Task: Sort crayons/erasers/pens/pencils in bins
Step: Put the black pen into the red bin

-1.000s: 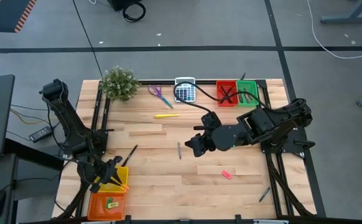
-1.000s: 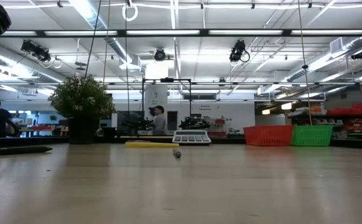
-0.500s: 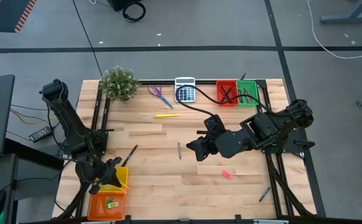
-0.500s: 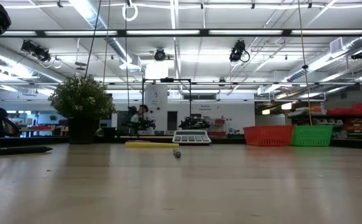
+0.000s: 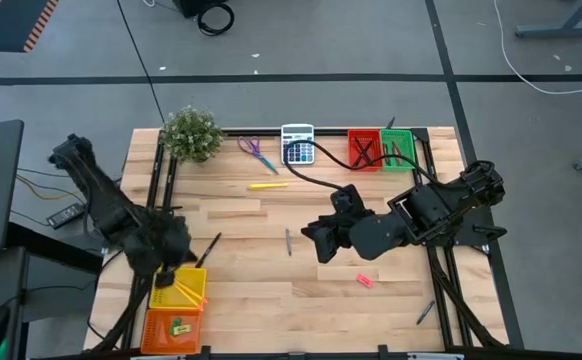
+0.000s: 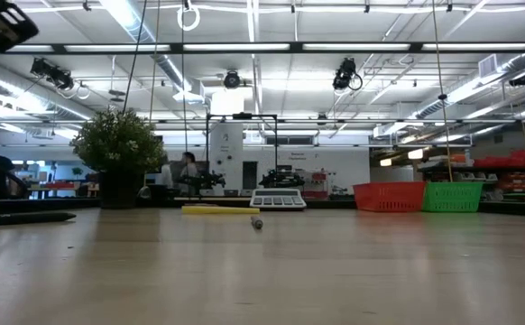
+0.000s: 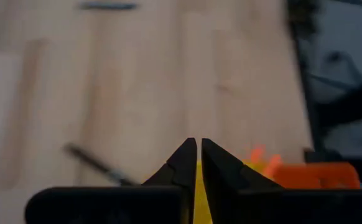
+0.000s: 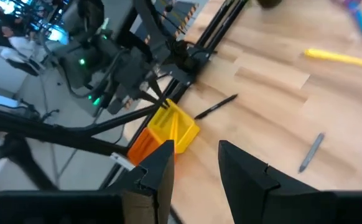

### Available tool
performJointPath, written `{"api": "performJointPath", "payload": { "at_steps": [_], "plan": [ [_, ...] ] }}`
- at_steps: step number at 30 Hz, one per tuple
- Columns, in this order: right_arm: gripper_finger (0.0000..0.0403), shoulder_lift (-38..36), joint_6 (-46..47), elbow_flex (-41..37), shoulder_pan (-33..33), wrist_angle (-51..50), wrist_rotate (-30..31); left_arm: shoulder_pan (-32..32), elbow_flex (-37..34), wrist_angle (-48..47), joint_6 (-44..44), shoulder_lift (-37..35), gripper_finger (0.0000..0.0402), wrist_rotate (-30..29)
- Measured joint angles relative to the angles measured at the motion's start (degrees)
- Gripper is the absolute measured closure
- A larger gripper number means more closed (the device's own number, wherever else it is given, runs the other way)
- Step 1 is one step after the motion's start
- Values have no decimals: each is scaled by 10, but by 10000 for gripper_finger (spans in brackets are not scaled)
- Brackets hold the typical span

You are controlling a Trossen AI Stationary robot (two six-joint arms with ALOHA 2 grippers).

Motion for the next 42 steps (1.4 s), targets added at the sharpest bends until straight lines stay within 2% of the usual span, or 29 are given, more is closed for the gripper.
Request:
{"api": "performJointPath", "payload": {
  "at_steps": [3,8,15,19,24,30,42],
  "plan": [
    [272,0,-25,0,0,-9,24,58,18,-46,-52,0,361,7],
    [272,0,-99,0,-8,-25,60,167,13,-45,-111,13,324,70],
    [272,-11,-232,1,-55,-56,18,310,13,-45,-123,73,245,144],
    [272,-28,-280,1,-83,-92,2,374,12,-52,-96,135,225,204],
    [272,-57,-372,1,-113,-95,-32,414,12,-45,-98,196,228,217],
    [272,-92,-450,1,-148,-106,-73,437,12,-9,-133,229,240,218],
    [272,-125,-489,1,-223,-110,-74,489,12,-1,-57,289,249,237]
  ]
}}
